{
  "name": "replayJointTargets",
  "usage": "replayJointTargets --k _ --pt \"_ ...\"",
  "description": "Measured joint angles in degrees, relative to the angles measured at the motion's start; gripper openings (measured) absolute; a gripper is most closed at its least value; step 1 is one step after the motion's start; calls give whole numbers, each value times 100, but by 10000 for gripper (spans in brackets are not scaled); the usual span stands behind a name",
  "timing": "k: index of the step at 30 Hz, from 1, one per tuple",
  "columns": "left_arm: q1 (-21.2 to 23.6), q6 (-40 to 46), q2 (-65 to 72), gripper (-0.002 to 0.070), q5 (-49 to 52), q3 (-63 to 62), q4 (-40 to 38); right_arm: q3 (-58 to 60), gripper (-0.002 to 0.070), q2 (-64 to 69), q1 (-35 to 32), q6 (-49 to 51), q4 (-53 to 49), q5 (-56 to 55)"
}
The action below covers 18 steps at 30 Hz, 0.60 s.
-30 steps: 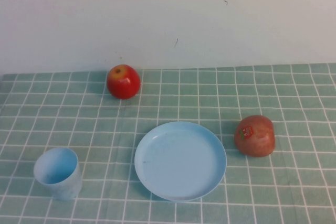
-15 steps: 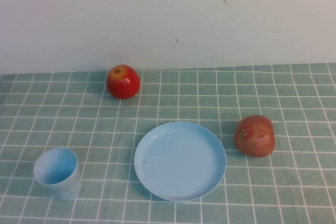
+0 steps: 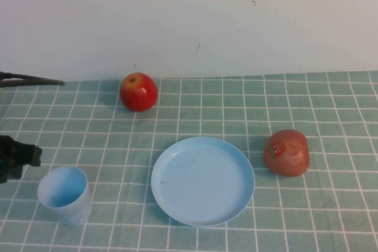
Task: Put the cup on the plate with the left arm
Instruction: Pick up the cup from the table
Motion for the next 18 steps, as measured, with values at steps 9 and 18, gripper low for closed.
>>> replayJointTargets --k 9,18 --pt "0 -36 1156 484 -181 -10 240 0 -2 0 0 0 0 0" --pt "0 63 2263 504 -881 -10 258 0 -2 0 0 0 0 0"
